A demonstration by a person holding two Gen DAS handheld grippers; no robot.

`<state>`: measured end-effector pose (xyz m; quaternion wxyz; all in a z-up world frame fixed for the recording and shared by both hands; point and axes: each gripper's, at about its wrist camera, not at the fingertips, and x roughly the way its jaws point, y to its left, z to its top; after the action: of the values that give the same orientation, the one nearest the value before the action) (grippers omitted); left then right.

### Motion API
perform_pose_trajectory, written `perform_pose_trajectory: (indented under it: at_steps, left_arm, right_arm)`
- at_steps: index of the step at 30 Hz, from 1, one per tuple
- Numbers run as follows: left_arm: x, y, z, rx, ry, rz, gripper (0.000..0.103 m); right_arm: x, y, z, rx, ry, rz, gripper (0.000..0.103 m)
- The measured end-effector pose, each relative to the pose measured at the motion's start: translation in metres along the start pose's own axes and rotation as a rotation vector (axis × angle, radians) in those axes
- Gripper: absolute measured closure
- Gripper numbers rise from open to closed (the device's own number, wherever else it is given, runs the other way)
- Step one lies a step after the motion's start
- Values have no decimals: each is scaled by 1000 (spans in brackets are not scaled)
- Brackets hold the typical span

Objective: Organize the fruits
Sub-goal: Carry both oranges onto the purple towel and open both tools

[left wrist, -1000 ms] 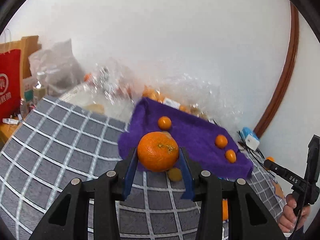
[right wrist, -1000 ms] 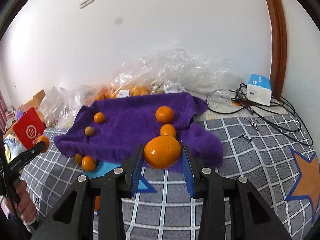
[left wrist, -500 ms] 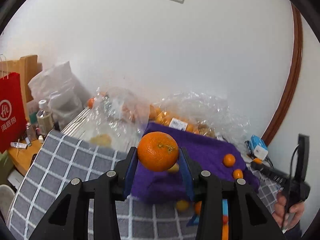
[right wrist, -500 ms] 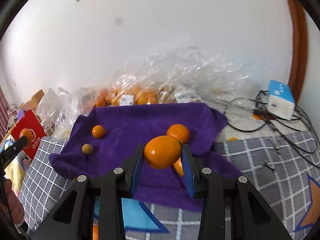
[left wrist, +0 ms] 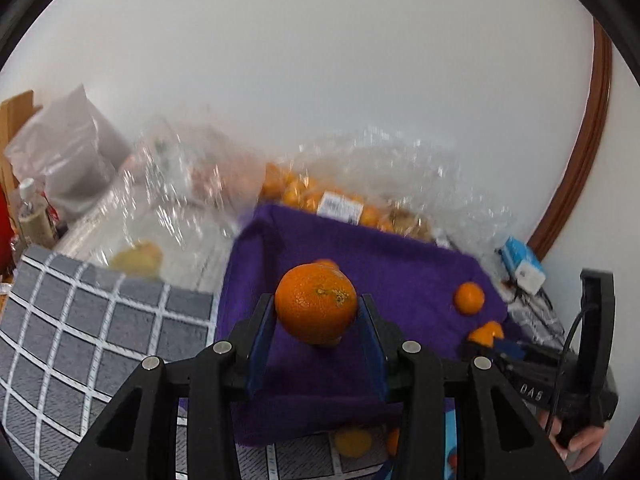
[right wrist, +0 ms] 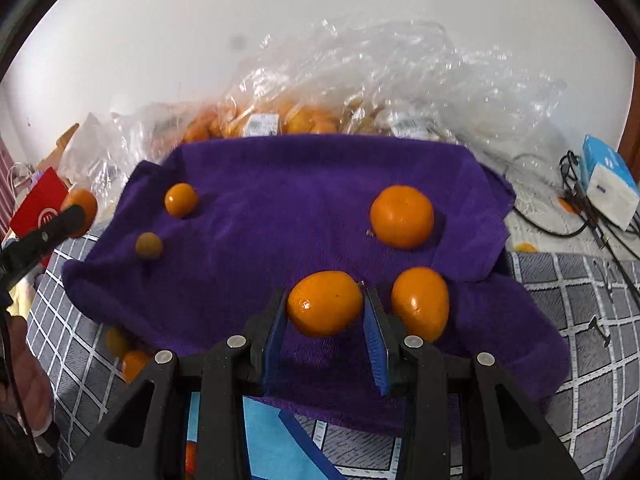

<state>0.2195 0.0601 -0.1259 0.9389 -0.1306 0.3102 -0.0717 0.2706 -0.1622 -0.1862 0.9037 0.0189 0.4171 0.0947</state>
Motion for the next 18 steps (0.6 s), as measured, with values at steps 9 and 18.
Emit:
perform_pose_trajectory:
  at_steps: [9,18]
  left_arm:
    - [21,-10,-9,36,115,-11,64]
    - [33,-15,-15,57,160,-14,63]
  right_arm:
    - [-9,-8,0,44,-5,-1,56]
    - [-37,-28,2,79,-101,-41,43]
